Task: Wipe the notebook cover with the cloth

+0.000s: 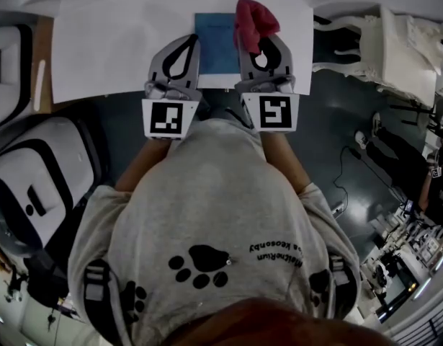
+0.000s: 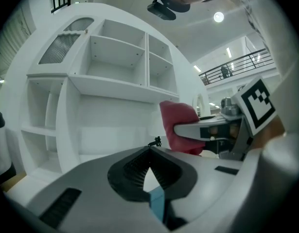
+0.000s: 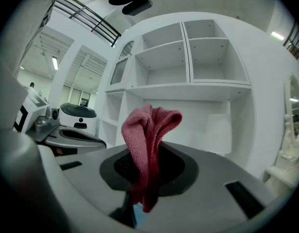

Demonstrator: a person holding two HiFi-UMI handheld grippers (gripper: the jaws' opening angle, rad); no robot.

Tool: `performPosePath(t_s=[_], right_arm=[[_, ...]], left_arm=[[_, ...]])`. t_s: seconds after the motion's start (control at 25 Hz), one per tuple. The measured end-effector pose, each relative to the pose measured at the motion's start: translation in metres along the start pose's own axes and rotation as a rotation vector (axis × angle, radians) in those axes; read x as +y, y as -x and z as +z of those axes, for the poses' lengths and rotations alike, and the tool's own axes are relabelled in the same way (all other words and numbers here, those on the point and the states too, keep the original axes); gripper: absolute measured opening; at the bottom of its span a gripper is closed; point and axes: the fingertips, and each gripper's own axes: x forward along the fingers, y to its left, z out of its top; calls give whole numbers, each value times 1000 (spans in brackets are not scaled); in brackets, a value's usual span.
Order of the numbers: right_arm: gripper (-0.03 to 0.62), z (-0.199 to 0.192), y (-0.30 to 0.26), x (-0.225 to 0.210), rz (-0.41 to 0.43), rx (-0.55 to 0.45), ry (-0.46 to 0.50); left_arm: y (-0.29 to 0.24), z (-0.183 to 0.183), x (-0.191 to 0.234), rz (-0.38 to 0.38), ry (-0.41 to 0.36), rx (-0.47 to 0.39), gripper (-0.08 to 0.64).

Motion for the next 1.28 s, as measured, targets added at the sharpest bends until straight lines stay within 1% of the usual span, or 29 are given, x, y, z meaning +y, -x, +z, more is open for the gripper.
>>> performPosePath(t_s=[0.08, 0.2, 0.4, 0.56, 0.72, 0.88, 0.96, 1.08, 1.28], right_arm=[[78, -5, -7, -1, 9, 21, 10], [78, -15, -18, 3, 35, 58, 46], [79, -42, -37, 7, 88, 130, 73], [79, -65, -51, 4, 143, 166, 75], [79, -90, -67, 10, 226, 224, 115], [78, -118, -83, 19, 320, 304, 170], [79, -135, -92, 22, 370, 359, 212], [78, -159, -103, 28, 451, 440, 285], [78, -195, -117, 38, 567, 569, 403]], left_arm=[[-4, -10, 2, -10, 2, 27, 11], [-5, -29, 6, -19, 25, 83, 11], [-6, -65, 8, -27, 63, 161, 11], [-12, -94, 5, -21, 54, 217, 11], [-13, -124, 0, -22, 64, 290, 11], [-11, -150, -4, -19, 71, 352, 11], [-9, -165, -6, -24, 86, 395, 11], [-4, -185, -10, -36, 130, 455, 11], [1, -207, -15, -41, 178, 535, 11]])
